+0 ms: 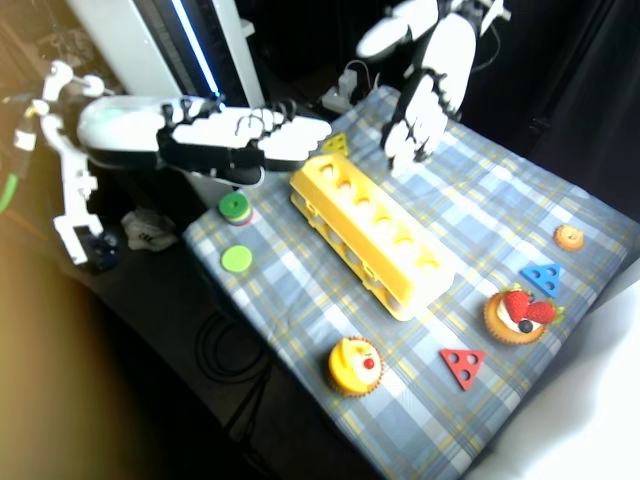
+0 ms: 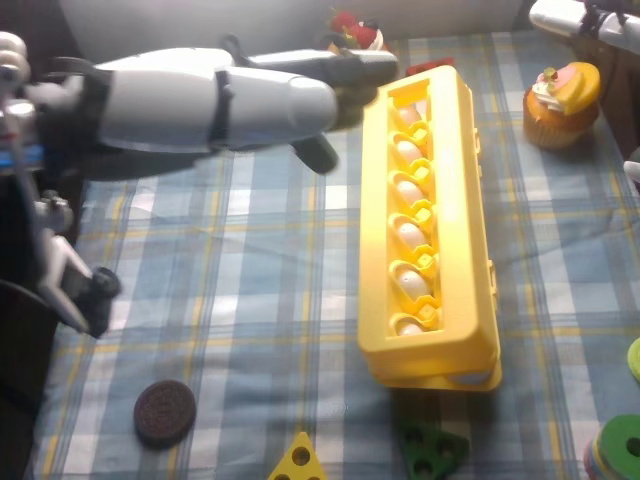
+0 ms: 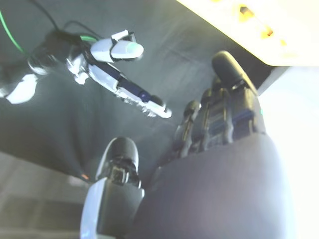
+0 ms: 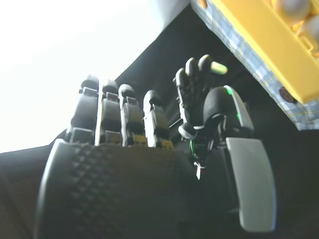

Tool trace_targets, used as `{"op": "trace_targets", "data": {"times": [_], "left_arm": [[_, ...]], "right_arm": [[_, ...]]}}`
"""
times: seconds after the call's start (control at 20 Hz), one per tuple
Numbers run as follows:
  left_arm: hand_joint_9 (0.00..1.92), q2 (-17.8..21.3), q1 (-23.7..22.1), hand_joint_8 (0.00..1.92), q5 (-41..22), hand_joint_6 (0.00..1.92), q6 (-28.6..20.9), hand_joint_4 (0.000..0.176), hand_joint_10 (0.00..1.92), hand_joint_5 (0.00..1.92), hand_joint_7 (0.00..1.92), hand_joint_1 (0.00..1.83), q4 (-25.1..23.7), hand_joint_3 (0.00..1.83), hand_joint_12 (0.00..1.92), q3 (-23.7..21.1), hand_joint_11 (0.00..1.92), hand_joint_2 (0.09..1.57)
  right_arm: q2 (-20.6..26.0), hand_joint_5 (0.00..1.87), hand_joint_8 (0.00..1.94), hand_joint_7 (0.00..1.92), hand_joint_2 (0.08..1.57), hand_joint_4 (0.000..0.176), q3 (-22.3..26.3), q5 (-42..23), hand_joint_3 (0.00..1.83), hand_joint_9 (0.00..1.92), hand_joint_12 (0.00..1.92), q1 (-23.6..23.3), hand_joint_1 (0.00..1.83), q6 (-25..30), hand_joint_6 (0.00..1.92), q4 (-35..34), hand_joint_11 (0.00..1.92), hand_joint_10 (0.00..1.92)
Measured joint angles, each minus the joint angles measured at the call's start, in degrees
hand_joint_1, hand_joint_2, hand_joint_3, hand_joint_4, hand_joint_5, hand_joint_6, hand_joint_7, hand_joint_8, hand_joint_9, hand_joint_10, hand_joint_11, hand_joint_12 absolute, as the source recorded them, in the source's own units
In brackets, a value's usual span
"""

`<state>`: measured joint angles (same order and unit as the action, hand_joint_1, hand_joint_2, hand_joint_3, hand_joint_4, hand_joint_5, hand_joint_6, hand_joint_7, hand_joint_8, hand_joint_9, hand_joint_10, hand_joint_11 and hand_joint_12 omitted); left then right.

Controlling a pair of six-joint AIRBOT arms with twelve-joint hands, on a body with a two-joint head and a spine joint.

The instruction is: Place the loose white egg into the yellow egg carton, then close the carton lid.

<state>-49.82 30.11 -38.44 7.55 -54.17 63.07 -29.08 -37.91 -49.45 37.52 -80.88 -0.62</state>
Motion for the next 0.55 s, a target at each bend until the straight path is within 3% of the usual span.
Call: {"op": "trace_targets", "data": {"times": [0.05,0.1,0.15,0.2,0.25,0.3,0.35,0.4,0.45,0.5,0.55], "left_arm": [[0.02,2.86,0.26,0.00,0.04,0.00,7.69,0.042,0.02,0.00,0.00,0.04,6.56,0.02,1.03,-2.01,0.00,1.40],[0.01,4.57,0.98,0.00,-0.33,0.00,13.16,0.011,0.02,0.00,0.00,0.19,12.07,0.01,0.96,-3.08,0.00,1.41],[0.04,6.10,2.25,0.00,-1.27,0.00,17.73,0.028,0.03,0.00,0.00,0.25,18.03,0.01,0.94,-3.65,0.00,1.41],[0.08,7.50,4.72,0.01,-2.23,0.00,23.82,0.078,0.04,0.00,0.06,0.23,24.68,0.00,0.90,-4.17,0.00,1.35],[0.03,8.24,6.45,0.00,-2.60,0.00,28.00,0.054,0.02,0.00,0.03,0.20,29.49,0.00,0.81,-4.57,0.00,1.34],[0.00,8.66,8.90,0.00,-4.35,0.00,32.04,0.000,0.00,0.00,0.00,0.28,35.10,0.00,0.18,-5.20,0.00,1.30],[0.00,8.68,11.06,0.00,-7.30,0.00,34.69,0.000,0.00,0.00,0.00,0.28,39.69,0.00,0.18,-5.75,0.00,1.30],[0.00,8.68,13.73,0.00,-11.15,0.00,37.88,0.050,0.00,0.00,0.00,0.27,44.61,0.00,0.01,-6.54,0.00,1.28],[0.00,8.76,16.96,0.00,-15.74,0.00,40.33,0.085,0.00,0.00,0.00,0.21,48.41,0.00,0.00,-7.10,0.00,1.26],[0.00,8.98,18.23,0.00,-17.46,0.00,40.98,0.085,0.00,0.00,0.00,0.21,50.05,0.00,0.00,-7.48,0.00,1.26],[0.00,9.42,21.11,0.00,-21.53,0.00,42.23,0.116,0.00,0.00,0.00,0.19,53.22,0.00,0.00,-7.91,0.00,1.25]], "right_arm": [[0.00,0.00,0.00,0.00,1.32,0.082,0.00,-0.24,0.00,0.00,0.01,0.24,0.46,-0.02,0.00,-0.42,0.01,0.00],[0.07,0.00,0.00,0.00,1.31,0.086,0.00,-0.70,0.00,0.00,0.01,0.61,0.45,-0.02,0.00,-0.68,0.01,0.00],[0.04,0.00,0.00,0.00,1.30,0.107,0.09,-0.74,0.00,0.00,0.01,0.66,0.45,-0.02,0.00,-1.16,0.01,0.00],[0.04,0.00,0.00,0.00,1.29,0.102,0.11,-1.27,0.00,0.00,0.00,1.01,0.48,0.00,0.00,-1.88,0.00,0.00],[-0.09,0.00,0.00,0.00,1.28,0.105,0.09,-1.73,0.00,0.00,0.00,1.09,0.50,-0.02,0.00,-2.67,0.00,0.00],[-0.35,0.00,0.00,0.00,1.24,0.080,0.09,-3.08,0.00,0.00,0.00,1.62,0.55,0.00,0.00,-3.54,0.00,0.00],[-0.46,0.00,0.00,0.00,1.24,0.080,0.09,-3.48,0.00,0.00,0.00,1.66,0.55,-0.02,0.00,-3.80,0.00,0.00],[-0.48,0.00,0.00,0.00,1.20,0.079,0.11,-3.91,0.00,0.00,0.00,1.66,0.52,0.00,0.00,-3.98,0.00,0.00],[-0.48,0.00,0.00,0.00,1.21,0.069,0.09,-4.68,0.00,0.00,0.00,1.81,0.52,-0.02,0.00,-4.59,0.00,0.00],[-0.48,0.00,0.00,0.00,1.21,0.069,0.09,-5.18,0.00,0.00,0.00,2.05,0.52,-0.02,0.00,-4.85,0.00,0.00],[-0.61,0.00,0.00,0.00,1.22,0.070,0.07,-5.90,0.00,0.00,0.00,2.08,0.52,-0.44,0.00,-5.44,0.00,0.00]]}}
